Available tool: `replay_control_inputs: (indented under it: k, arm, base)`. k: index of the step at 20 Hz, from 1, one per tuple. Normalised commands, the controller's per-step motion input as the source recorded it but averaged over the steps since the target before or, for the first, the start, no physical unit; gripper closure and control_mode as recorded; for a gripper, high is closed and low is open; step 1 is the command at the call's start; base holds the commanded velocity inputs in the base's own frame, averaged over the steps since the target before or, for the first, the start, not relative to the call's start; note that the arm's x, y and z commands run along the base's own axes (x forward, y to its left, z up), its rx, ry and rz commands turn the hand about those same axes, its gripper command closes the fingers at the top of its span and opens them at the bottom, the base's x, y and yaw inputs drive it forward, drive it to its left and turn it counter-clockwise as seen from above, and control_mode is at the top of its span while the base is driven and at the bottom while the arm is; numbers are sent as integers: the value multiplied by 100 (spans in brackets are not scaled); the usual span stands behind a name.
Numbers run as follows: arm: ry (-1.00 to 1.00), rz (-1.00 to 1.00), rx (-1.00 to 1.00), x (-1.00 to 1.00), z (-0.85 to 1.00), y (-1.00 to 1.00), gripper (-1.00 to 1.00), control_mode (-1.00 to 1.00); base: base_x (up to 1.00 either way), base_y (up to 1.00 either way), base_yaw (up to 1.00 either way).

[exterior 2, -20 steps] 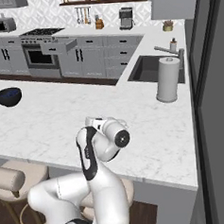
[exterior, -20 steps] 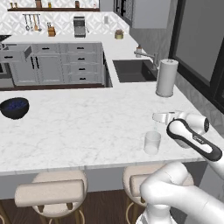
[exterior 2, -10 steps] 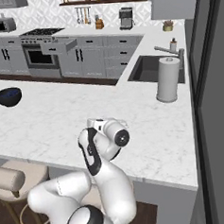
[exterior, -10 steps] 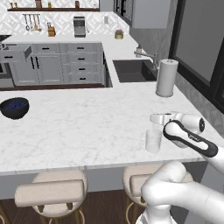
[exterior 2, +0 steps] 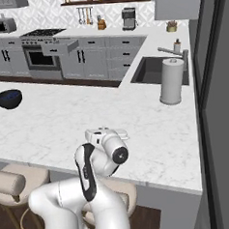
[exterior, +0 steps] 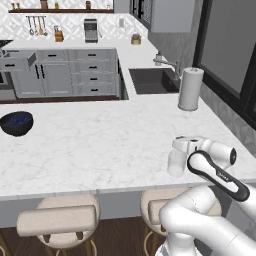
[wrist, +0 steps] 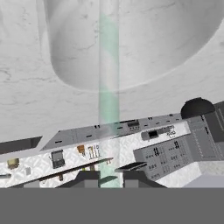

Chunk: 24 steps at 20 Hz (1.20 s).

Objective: Take a straw from the drawer in front and place it inside the glass cup on the dining counter.

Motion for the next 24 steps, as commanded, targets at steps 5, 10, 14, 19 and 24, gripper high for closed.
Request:
replay_control_inputs:
  k: [5,10,14,19,24]
  arm:
    - [0,0,-4,0,-7,0,-100,-100]
    - [-1,0,-2,0,-1,-5,-100,-100]
    - [0,0,0,0,0,0,-100,-100]
    - [-2,0,0,-7,20,0,-100,-100]
    - [-6,-3,-4,-12,62,6,-100,-100]
  base:
    - [0,0,0]
    - [0,0,0]
    - [0,0,0]
    - [0,0,0]
    - [0,0,0]
